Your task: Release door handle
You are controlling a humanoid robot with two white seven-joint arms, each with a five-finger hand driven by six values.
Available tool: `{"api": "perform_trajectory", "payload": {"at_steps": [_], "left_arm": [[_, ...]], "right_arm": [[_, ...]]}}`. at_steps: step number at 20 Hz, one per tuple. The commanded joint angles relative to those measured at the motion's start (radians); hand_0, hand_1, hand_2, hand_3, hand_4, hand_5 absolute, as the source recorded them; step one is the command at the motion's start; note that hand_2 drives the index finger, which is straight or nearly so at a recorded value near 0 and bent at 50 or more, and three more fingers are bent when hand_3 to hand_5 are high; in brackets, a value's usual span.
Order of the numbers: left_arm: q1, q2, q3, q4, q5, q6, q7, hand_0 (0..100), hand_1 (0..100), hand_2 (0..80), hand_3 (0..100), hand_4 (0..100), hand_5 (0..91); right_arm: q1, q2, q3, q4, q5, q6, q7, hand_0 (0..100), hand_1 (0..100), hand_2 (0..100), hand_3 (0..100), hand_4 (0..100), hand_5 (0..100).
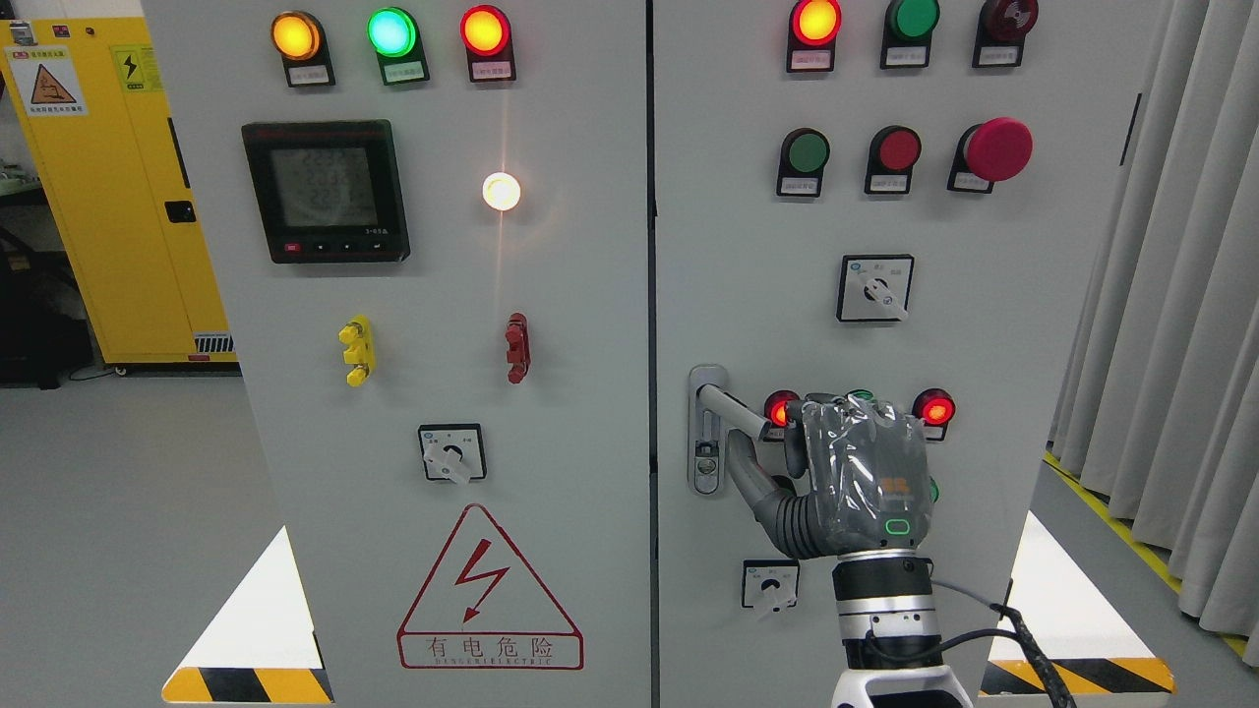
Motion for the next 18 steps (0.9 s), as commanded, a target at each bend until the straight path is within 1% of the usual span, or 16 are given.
{"api": "perform_trajectory", "payload": {"at_steps": [1, 7, 10, 18], "left_arm": [[0.0, 0.0, 0.0, -0.012, 0.0, -0.001, 0.0, 12, 56, 0.0, 0, 0, 0.0], [0.0, 0.0, 0.0, -0.012, 0.0, -0.001, 0.0, 12, 56, 0.0, 0, 0, 0.0], [0.0, 0.0, 0.0, -0.012, 0.0, -0.001, 0.0, 12, 56, 0.0, 0, 0, 0.0], [0.0, 0.0, 0.0, -0.012, 0.0, -0.001, 0.0, 12, 56, 0.0, 0, 0, 0.0]], "right_arm": [[-0.001, 0.0, -0.006, -0.008, 0.0, 0.0, 0.002, 44, 49, 100, 100, 100, 100], [-0.004, 0.0, -0.006, -0.016, 0.0, 0.0, 0.004, 45, 49, 100, 100, 100, 100], [-0.009, 0.0, -0.027, -0.014, 0.0, -0.002, 0.007, 46, 49, 100, 100, 100, 100], [-0.012, -0.002, -0.029, -0.013, 0.0, -0.003, 0.007, 47, 49, 100, 100, 100, 100]]}}
